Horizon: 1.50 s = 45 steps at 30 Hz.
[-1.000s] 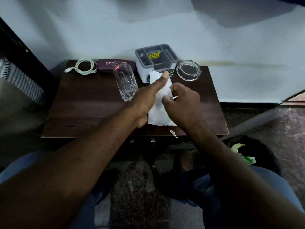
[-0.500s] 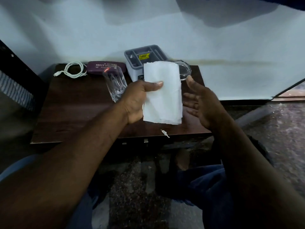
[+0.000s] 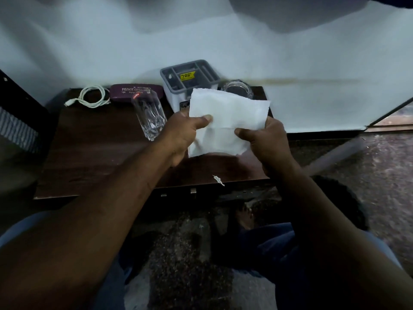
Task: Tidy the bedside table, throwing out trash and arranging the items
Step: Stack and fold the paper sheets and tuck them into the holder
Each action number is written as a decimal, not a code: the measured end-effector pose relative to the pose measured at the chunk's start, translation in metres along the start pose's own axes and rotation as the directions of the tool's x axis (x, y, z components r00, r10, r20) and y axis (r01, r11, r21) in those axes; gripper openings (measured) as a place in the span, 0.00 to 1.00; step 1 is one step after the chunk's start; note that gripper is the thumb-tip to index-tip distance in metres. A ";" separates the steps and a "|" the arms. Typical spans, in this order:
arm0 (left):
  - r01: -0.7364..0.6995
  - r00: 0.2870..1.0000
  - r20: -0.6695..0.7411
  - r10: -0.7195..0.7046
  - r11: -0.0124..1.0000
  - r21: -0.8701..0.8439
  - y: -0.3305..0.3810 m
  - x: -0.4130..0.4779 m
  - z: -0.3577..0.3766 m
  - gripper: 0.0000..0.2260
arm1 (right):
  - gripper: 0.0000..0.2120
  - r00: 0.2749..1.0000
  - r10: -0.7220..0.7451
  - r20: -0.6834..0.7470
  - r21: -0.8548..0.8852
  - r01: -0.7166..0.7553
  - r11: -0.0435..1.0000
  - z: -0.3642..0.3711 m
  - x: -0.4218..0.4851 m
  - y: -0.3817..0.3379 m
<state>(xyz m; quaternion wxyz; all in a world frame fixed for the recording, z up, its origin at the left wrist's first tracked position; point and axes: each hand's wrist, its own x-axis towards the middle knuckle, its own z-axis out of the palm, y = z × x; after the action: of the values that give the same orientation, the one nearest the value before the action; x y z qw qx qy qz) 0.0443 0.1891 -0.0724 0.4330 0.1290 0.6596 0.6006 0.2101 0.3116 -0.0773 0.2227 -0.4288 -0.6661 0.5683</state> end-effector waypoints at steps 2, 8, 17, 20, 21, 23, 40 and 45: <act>0.000 1.000 0.000 -0.001 0.993 0.119 -0.003 0.000 -0.003 0.10 | 0.17 0.999 -0.027 0.023 -0.065 0.028 0.997 0.003 -0.003 0.000; 0.031 0.999 -0.053 -0.009 0.901 0.433 -0.010 -0.005 -0.007 0.14 | 0.18 0.998 0.060 0.005 -0.308 -0.056 0.950 0.003 -0.005 0.001; 0.058 0.998 -0.031 -0.050 0.718 0.694 -0.009 -0.016 -0.019 0.15 | 0.13 0.966 0.214 0.143 -0.366 -0.149 0.919 -0.001 -0.009 -0.010; 0.056 0.998 -0.019 -0.060 0.727 0.685 -0.012 -0.018 -0.022 0.10 | 0.18 0.961 0.240 0.134 -0.418 -0.165 0.893 0.003 -0.008 -0.010; 0.055 0.998 -0.013 -0.063 0.734 0.677 -0.011 -0.018 -0.025 0.10 | 0.20 0.957 0.255 0.135 -0.448 -0.171 0.878 0.004 -0.008 -0.012; 0.071 0.995 0.005 -0.101 0.738 0.671 -0.010 -0.020 -0.030 0.13 | 0.20 0.945 0.285 0.160 -0.507 -0.170 0.845 0.005 -0.007 -0.016; -0.067 0.995 -0.061 0.078 0.983 0.169 0.007 -0.025 -0.046 0.08 | 0.14 0.995 0.061 0.082 0.024 -0.063 0.998 0.021 -0.009 -0.036; -0.097 0.986 -0.125 0.108 0.991 0.093 0.010 -0.021 -0.049 0.10 | 0.13 0.991 0.135 0.027 0.216 -0.137 0.967 0.026 -0.001 -0.033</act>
<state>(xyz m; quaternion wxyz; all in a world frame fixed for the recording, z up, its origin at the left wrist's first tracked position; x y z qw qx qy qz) 0.0176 0.1437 -0.0594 0.3519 0.1422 0.7042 0.6001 0.1797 0.2963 -0.0527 0.2247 -0.4430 -0.5703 0.6542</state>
